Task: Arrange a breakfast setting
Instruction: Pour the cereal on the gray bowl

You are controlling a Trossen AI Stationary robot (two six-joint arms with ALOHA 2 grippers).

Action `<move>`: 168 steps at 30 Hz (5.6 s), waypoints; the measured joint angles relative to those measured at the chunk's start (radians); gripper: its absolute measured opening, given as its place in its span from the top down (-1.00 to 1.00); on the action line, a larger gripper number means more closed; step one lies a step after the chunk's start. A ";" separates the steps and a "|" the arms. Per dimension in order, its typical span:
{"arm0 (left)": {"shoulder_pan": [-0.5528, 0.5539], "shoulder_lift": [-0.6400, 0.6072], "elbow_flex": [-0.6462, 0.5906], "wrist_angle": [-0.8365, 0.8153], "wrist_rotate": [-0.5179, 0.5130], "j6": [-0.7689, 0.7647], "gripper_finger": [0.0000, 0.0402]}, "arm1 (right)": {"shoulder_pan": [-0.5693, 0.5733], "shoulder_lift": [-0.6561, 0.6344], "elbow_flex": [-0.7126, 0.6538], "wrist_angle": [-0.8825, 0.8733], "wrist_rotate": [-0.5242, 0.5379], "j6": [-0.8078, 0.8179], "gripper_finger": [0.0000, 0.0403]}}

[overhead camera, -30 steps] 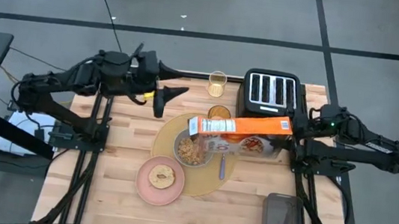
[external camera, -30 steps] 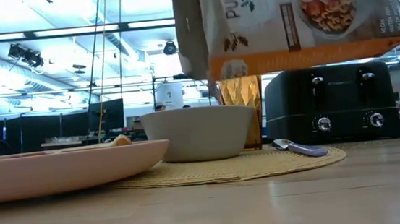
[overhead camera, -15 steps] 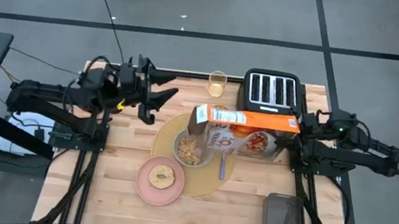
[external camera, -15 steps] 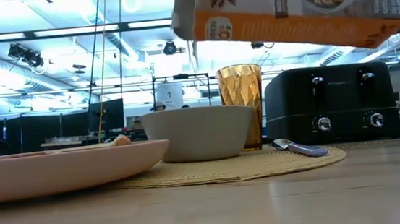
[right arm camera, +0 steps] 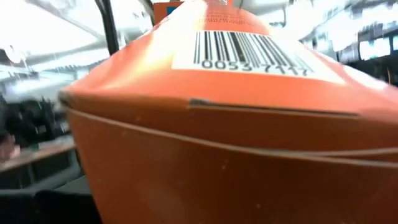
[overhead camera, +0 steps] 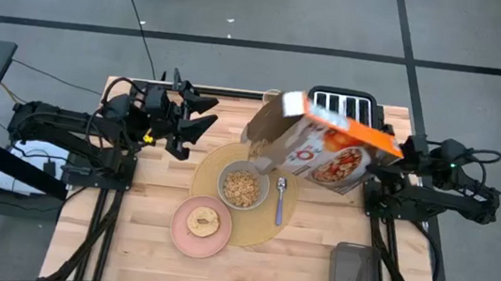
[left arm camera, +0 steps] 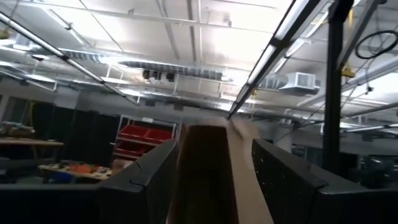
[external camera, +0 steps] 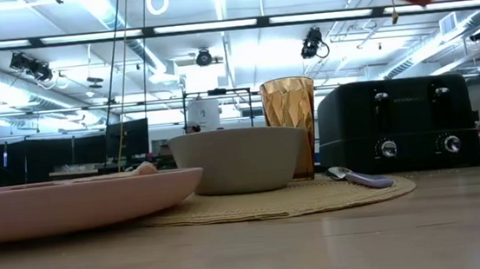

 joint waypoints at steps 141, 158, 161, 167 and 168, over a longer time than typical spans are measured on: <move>0.801 0.357 0.650 -2.025 -0.204 0.029 1.00 | 0.087 0.475 0.078 0.220 0.099 0.109 -0.86; 0.796 0.373 0.586 -2.004 -0.185 0.001 0.74 | 0.105 0.475 0.078 0.203 0.117 0.131 -0.86; 0.797 0.373 0.586 -2.004 -0.185 0.000 0.62 | 0.118 0.475 0.078 0.205 0.116 0.130 -0.86; 0.790 0.367 0.639 -2.011 -0.154 0.001 0.38 | 0.141 0.475 0.078 0.184 0.116 0.110 -0.86; 0.787 0.367 0.658 -2.016 -0.142 0.001 0.34 | 0.143 0.475 0.078 0.176 0.116 0.104 -0.86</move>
